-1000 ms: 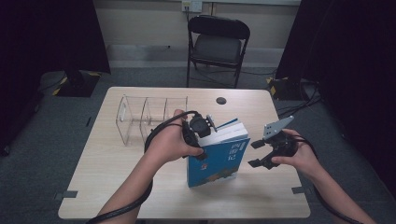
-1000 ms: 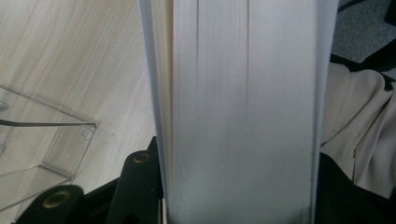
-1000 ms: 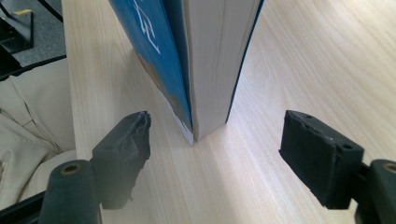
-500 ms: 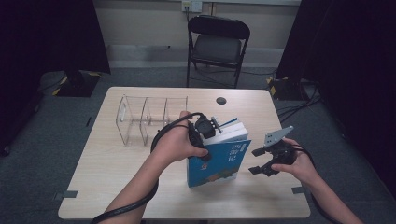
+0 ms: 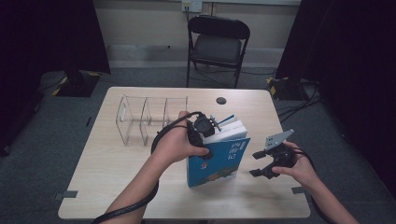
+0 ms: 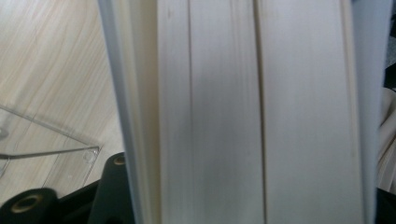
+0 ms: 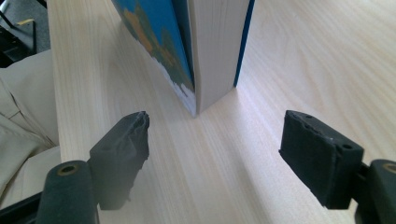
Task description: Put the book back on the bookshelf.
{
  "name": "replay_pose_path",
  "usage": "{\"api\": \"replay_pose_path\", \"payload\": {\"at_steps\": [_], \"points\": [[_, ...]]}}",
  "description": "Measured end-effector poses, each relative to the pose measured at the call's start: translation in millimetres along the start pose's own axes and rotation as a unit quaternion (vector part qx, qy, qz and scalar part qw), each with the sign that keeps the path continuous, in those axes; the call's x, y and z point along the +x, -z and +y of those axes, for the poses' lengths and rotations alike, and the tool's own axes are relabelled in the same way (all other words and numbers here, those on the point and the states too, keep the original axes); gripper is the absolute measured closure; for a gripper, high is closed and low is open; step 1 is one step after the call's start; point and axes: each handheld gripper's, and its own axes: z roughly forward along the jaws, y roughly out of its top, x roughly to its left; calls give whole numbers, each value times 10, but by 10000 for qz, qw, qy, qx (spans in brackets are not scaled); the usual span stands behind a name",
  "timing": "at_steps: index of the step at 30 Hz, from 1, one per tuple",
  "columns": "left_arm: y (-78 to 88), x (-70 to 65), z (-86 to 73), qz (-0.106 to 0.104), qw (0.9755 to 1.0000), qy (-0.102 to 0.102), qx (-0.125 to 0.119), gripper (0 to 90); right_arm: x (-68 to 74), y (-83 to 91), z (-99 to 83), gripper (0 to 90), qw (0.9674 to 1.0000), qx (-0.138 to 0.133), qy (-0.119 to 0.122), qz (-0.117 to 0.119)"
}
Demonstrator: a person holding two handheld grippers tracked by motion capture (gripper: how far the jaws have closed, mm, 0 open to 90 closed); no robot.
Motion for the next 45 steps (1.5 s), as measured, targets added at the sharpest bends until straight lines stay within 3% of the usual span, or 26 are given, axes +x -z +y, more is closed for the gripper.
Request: {"api": "replay_pose_path", "payload": {"at_steps": [4, 6, 8, 16, 17, 19, 22, 28, 29, 32, 35, 37, 45], "points": [[-29, -24, 71, -27, 9999, -119, 24, 470, -4, -21, -30, 230, 10000, 47, -14, -22], [-39, -24, 90, -30, 9998, -132, 123, 509, -7, -18, -40, 231, 10000, 36, -4, -16], [-37, -21, 78, -57, 9999, -81, 21, 528, -10, -13, -55, 232, 10000, 27, -28, -19], [-37, -54, 62, -51, 9998, -176, -65, 532, -7, -76, -155, 236, 10000, -2, -97, -10], [-35, -47, 61, -45, 9996, -280, -77, 523, -2, -101, -187, 235, 9999, 2, -144, -4], [-38, -57, 58, -70, 9996, -242, -91, 524, -1, -111, -200, 235, 9999, 17, -146, -5], [-37, -73, 73, -44, 9996, -272, 65, 531, -4, -168, -260, 237, 9998, 46, -183, -59], [-41, -89, 66, 44, 9998, -194, -8, 567, 3, -298, -374, 222, 9995, 31, -261, -149], [-39, -103, 62, 36, 9999, -108, 2, 576, 4, -313, -387, 218, 9994, 29, -294, -156], [-25, -130, 57, 69, 9998, -186, 21, 598, 2, -381, -441, 215, 9994, 26, -268, -205], [-19, -142, 54, 113, 9999, -52, 21, 606, 8, -455, -485, 177, 9994, 94, -163, -302], [-7, -120, 53, 126, 9998, 134, 42, 610, 9, -484, -513, 158, 9988, -157, -287, -357], [53, -62, 29, 128, 9991, 383, 108, 614, 55, -530, -571, 146, 9959, -477, -322, -698]]}}
